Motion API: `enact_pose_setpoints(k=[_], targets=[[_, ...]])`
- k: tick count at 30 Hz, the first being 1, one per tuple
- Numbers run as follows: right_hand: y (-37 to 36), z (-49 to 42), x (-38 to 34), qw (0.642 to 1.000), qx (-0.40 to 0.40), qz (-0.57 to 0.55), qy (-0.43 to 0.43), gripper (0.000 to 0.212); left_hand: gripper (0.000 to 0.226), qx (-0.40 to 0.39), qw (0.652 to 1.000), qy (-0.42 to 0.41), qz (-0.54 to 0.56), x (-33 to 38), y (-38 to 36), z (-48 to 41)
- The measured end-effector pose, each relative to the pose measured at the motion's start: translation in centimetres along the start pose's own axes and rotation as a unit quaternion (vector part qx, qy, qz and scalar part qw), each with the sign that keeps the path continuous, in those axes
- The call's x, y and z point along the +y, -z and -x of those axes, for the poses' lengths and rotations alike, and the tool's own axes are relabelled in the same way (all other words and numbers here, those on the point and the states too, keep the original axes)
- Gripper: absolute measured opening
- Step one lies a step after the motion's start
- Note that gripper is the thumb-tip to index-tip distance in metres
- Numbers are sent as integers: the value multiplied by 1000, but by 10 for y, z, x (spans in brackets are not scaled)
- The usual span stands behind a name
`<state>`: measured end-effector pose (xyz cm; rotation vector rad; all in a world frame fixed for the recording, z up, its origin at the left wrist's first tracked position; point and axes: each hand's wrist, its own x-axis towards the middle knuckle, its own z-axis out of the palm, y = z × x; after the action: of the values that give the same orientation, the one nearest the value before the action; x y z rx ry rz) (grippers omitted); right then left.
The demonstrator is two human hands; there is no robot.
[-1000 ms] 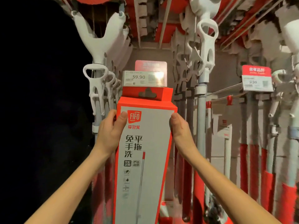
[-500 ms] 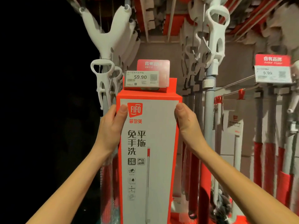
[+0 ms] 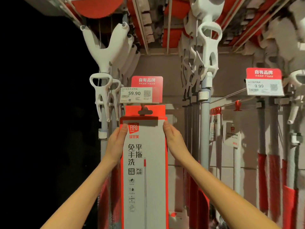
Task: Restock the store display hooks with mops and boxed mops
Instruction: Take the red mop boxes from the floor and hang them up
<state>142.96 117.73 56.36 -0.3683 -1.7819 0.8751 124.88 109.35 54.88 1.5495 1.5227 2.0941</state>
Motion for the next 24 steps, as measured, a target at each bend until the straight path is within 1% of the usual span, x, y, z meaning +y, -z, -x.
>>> enact_pose_setpoints(k=[3,5,7,8,9,10,12,13,14,16,18,22,23,24], targets=[[-3,-16,16,1000,12,-9,-14,44,41,27,999,24,1,-15,-12,-19],[-8,-28,29,999,27,-16,-27,45,41,25,998,49,34,-28,-20,-32],[-16,-40,43,998,42,-20,-37,47,28,43,989,100,95,-32,-29,-43],[-20,-45,48,998,50,-22,-41,48,24,57,986,122,100,-34,-33,-47],[-23,-51,55,997,56,-20,-44,48,21,59,988,123,73,-35,-38,-49],[-25,-57,61,997,61,-20,-47,44,20,62,992,106,43,-40,-41,-52],[-27,-70,71,996,69,-18,-59,32,28,53,997,53,13,-50,-48,-57],[-28,-77,77,995,73,-18,-64,29,26,47,998,36,3,-57,-51,-62],[-30,-83,82,995,79,-19,-66,26,25,49,998,32,-2,-65,-54,-70],[-33,-95,94,994,89,-20,-65,25,33,68,996,57,13,-83,-59,-93],[-36,-104,106,992,100,-14,-72,28,46,78,994,72,23,-102,-64,-114],[-39,-118,127,990,122,-3,-70,38,73,85,993,70,43,-129,-72,-130],[-39,-119,130,990,125,1,-69,39,75,87,992,75,47,-133,-72,-132],[-39,-119,132,990,126,4,-68,40,72,91,991,77,55,-132,-72,-131]])
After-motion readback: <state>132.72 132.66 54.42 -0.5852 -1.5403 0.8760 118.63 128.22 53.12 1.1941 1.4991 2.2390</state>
